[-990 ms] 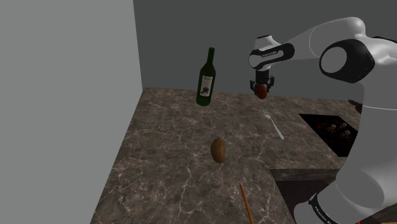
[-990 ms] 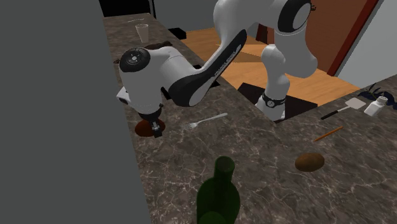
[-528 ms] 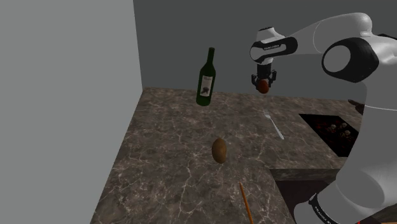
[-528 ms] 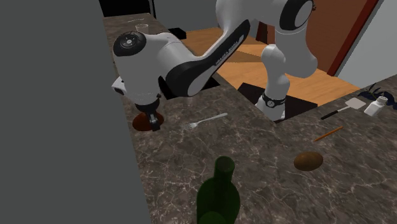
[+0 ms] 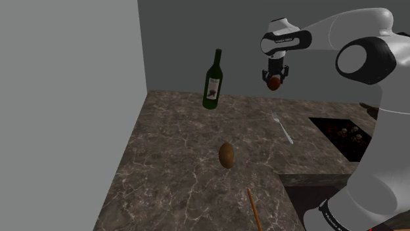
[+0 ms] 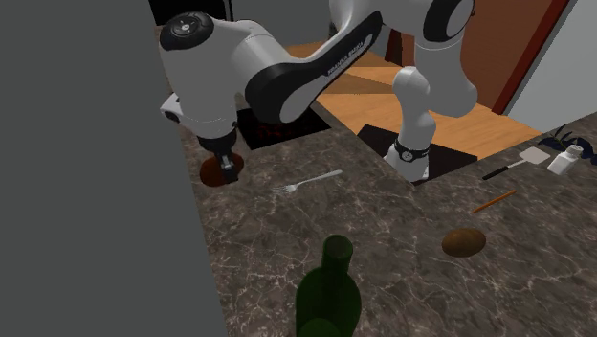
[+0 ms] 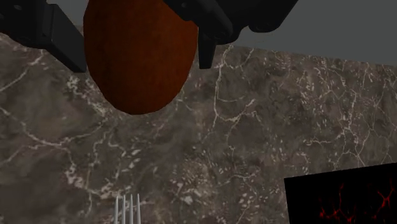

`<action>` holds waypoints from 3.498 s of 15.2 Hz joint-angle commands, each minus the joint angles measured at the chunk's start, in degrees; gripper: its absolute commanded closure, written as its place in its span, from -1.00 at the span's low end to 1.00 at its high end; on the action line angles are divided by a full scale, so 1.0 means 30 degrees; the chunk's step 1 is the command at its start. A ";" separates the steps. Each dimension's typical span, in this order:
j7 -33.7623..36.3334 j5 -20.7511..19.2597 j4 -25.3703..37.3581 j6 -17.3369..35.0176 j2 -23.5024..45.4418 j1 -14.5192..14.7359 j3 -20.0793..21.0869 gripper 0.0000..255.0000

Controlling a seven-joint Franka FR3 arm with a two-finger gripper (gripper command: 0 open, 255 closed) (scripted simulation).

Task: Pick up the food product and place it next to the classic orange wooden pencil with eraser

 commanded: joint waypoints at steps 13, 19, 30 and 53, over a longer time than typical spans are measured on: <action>0.1826 -0.0440 -0.3673 -0.0765 -0.3898 0.1478 0.0544 1.00; 0.4137 -0.0571 -0.7437 -0.0592 -0.6854 0.2760 0.1434 1.00; 0.8392 0.0317 -1.1910 -0.1216 -1.0819 0.4998 0.3707 1.00; 1.8157 0.4626 -1.2751 -0.3236 -1.2239 0.9902 1.0021 1.00</action>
